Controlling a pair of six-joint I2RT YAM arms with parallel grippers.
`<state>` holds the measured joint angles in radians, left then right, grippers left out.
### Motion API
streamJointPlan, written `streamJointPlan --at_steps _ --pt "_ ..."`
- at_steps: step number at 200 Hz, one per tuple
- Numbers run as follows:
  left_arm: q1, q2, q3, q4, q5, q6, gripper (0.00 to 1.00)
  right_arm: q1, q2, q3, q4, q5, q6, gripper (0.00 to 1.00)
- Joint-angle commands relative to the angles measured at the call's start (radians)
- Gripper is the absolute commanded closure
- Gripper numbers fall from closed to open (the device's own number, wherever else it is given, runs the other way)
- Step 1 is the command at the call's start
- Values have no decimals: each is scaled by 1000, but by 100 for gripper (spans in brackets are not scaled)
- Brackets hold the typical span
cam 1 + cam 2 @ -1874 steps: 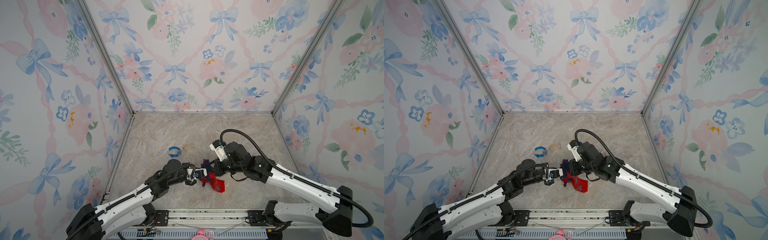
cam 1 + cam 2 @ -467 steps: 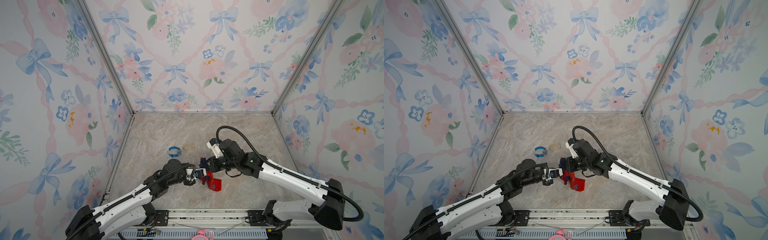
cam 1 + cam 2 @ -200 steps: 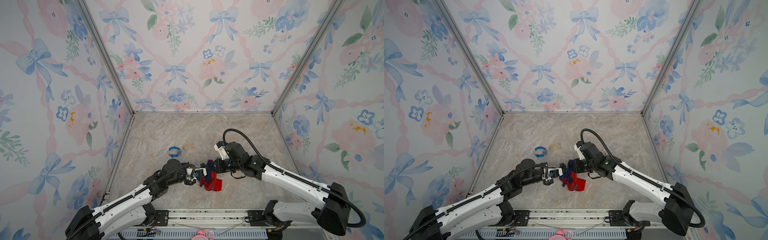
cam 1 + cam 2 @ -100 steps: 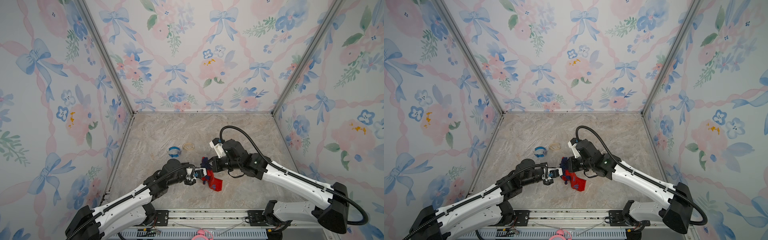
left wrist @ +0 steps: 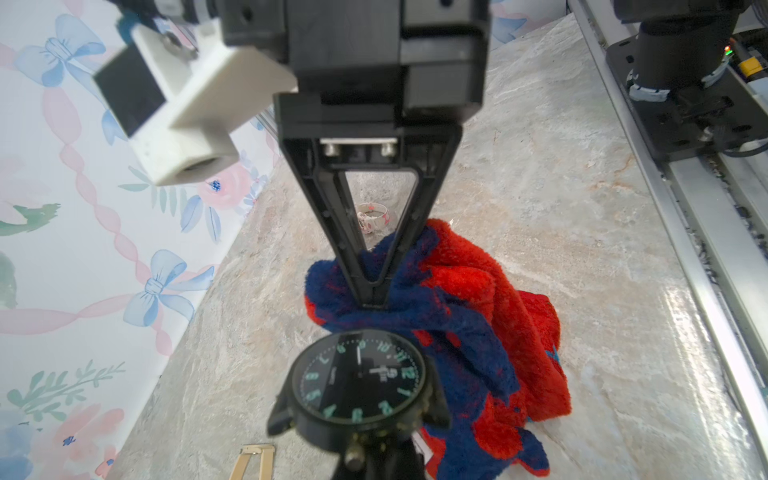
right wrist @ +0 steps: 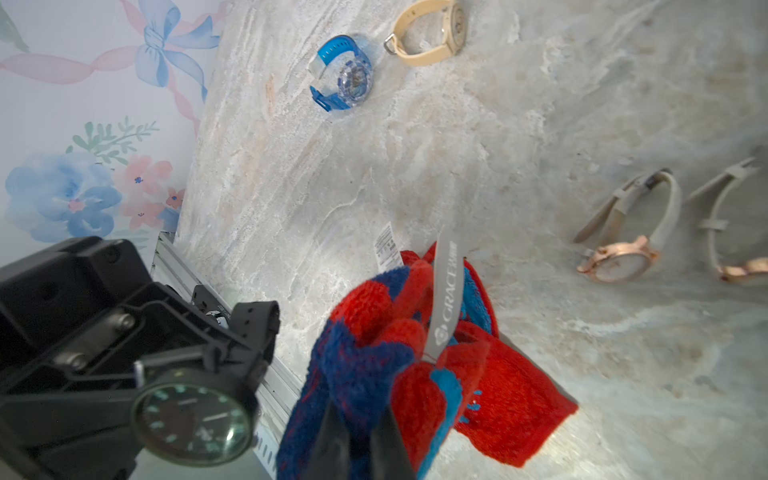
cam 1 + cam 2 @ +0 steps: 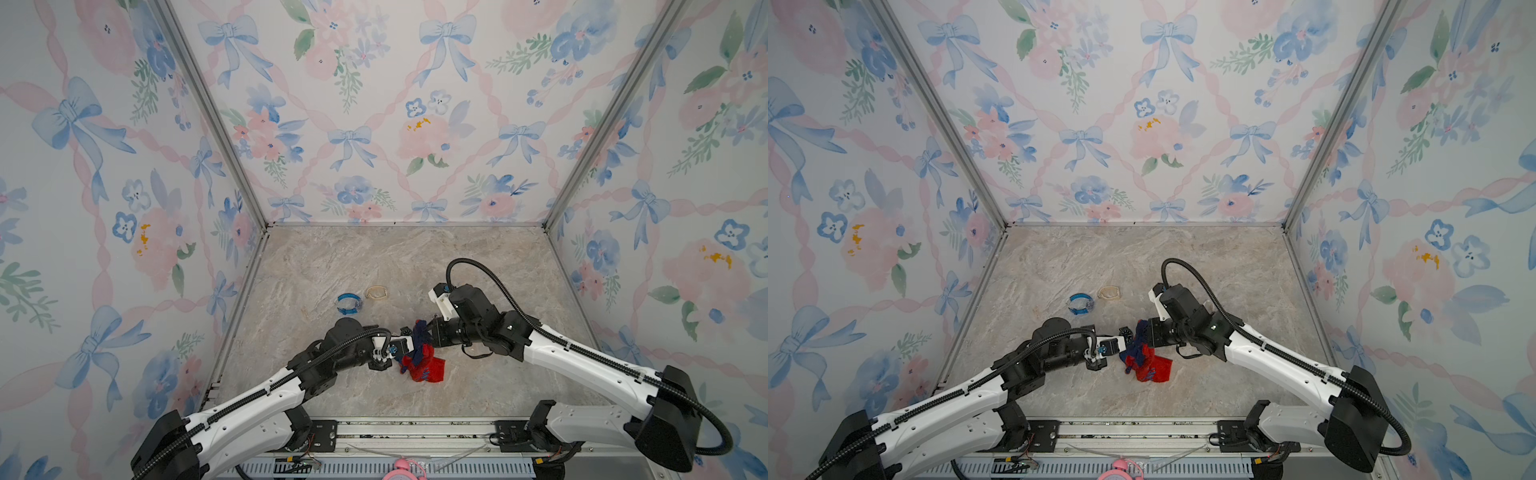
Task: Wipe the watch dial
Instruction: Wipe the dirt from the watch dial.
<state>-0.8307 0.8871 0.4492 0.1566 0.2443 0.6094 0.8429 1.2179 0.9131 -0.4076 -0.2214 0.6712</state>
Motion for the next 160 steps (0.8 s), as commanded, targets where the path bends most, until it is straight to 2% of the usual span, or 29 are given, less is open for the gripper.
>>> streamJointPlan --at_steps 1,43,95,160 --pt "1 -9 14 38 15 -6 94 -5 -68 3 -6 -15 8 100" --pt "2 1 17 37 15 -8 95 44 -101 72 -30 -9 -5 100" --pt "3 -7 17 35 12 -9 95 121 -11 105 -1 -15 -6 100" --pt "2 -20 16 36 9 -8 95 66 -14 20 2 -1 -2 100"
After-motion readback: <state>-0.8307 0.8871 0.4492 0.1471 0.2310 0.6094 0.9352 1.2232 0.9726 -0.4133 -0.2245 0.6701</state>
